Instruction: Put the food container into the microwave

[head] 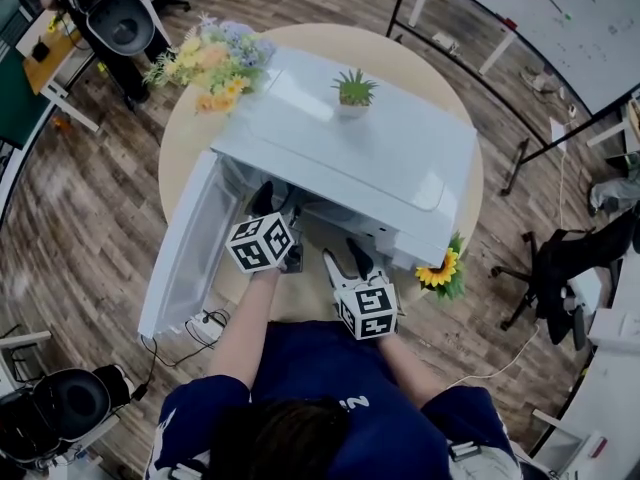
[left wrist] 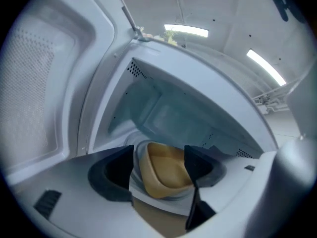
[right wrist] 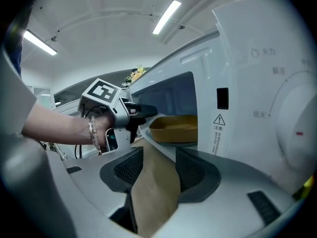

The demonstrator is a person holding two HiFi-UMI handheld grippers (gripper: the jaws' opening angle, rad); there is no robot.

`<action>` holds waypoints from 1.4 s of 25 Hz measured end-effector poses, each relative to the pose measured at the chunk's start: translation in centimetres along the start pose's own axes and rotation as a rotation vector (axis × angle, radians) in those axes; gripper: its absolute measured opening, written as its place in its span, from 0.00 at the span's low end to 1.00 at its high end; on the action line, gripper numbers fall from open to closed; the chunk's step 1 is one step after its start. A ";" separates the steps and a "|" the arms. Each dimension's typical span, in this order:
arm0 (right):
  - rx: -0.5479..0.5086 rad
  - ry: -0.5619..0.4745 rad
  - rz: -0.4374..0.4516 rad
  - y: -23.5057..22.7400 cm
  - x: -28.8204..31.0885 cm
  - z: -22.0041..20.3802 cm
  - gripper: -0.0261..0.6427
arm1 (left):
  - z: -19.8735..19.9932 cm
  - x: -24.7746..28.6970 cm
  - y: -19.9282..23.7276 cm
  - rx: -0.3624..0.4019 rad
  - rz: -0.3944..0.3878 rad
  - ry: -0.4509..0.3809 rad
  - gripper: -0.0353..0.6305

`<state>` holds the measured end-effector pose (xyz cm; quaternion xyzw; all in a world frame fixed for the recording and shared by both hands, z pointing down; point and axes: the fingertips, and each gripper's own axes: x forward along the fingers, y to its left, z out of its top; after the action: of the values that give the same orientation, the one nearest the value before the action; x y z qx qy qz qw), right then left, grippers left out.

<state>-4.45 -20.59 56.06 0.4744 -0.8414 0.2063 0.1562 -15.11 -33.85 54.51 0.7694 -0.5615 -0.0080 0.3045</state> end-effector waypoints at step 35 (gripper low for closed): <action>-0.069 -0.079 0.010 0.9 -2.0 0.7 0.32 | -5.4 -13.1 -3.1 0.344 -0.106 0.058 0.50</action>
<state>-4.28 -19.02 54.34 0.4722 -0.8559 0.1591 0.1382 -15.33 -19.39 53.10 0.8385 -0.5044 0.0944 0.1834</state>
